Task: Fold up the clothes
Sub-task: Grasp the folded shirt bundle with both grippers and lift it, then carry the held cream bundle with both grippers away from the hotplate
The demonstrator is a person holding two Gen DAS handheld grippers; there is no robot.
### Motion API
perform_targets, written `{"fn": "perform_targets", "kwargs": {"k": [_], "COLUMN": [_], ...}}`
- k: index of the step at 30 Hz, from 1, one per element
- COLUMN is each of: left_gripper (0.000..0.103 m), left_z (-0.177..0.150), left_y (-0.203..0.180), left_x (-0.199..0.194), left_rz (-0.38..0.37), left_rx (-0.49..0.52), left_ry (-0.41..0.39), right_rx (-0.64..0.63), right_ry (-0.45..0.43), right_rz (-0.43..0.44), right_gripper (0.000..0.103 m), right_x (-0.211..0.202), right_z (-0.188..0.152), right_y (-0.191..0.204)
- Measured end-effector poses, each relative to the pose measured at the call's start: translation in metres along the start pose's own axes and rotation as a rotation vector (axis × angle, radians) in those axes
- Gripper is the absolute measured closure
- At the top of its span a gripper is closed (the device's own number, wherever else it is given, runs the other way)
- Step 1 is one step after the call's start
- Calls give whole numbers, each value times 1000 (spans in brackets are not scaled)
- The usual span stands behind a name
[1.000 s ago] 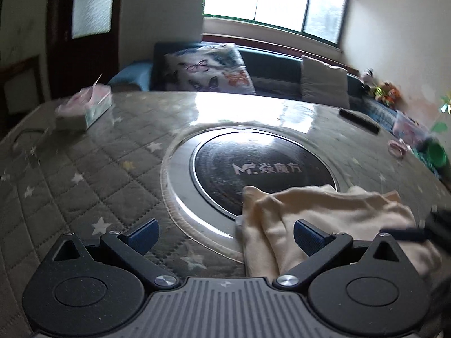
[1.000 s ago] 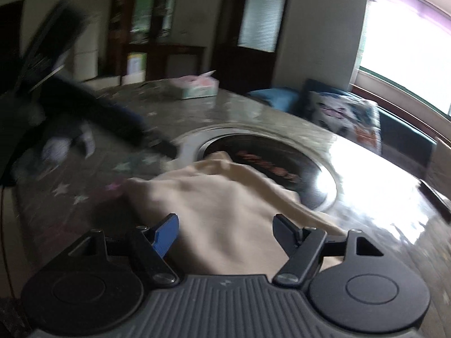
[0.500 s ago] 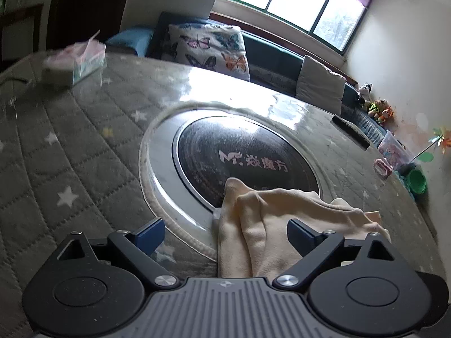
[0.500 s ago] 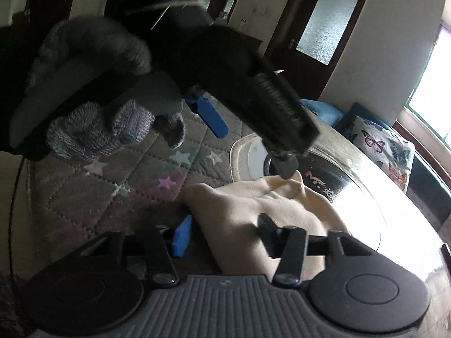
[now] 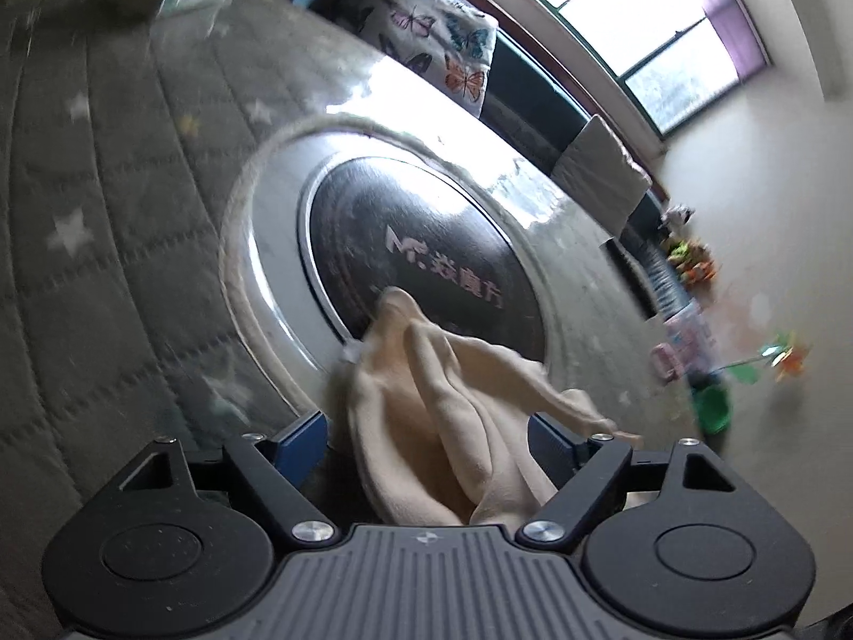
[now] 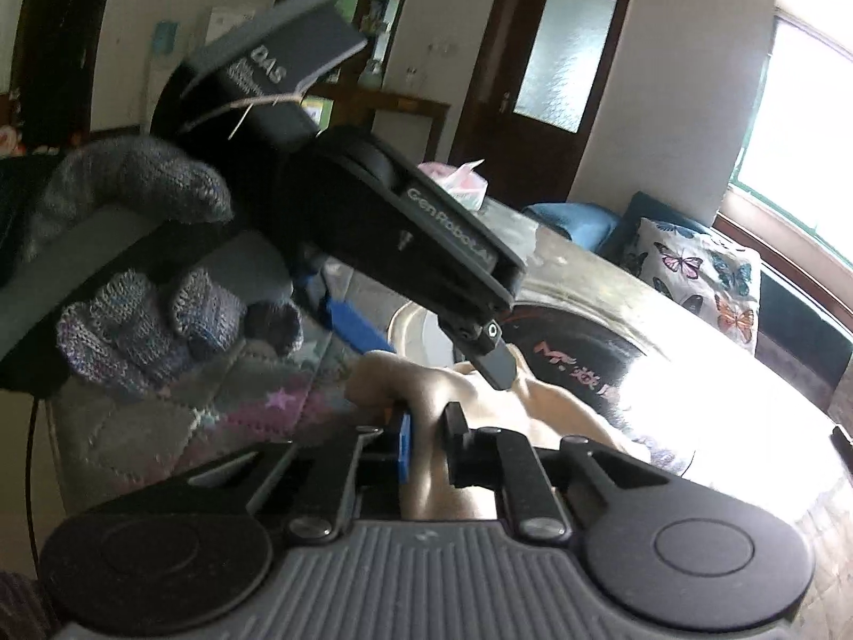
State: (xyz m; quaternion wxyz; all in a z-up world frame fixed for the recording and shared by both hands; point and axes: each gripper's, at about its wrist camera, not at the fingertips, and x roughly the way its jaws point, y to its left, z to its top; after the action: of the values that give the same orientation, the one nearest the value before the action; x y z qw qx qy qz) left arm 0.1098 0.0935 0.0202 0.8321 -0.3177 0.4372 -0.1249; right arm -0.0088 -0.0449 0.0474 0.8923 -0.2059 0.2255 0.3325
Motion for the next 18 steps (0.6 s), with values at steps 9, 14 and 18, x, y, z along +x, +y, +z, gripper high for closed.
{"fn": "perform_targets", "kwargs": {"k": [9,14,18], "left_gripper": [55,80,81], "left_z": [-3,0,-1], "left_y": [1,4,9], "left_x": [15,18,16], "left_rz": [-94,-66,-60], "left_rx": [-138,-135,-132], "left_ry": [90,100,98], "right_rx": [49,42,80], "right_ry": [-46,-29,-31], "right_rz": [4,43,56], "right_gripper": [93,91,90], "right_x": [-25,-25,-33], "right_z": [-8,-11,-15], "right_y": [-4,-3,-12]}}
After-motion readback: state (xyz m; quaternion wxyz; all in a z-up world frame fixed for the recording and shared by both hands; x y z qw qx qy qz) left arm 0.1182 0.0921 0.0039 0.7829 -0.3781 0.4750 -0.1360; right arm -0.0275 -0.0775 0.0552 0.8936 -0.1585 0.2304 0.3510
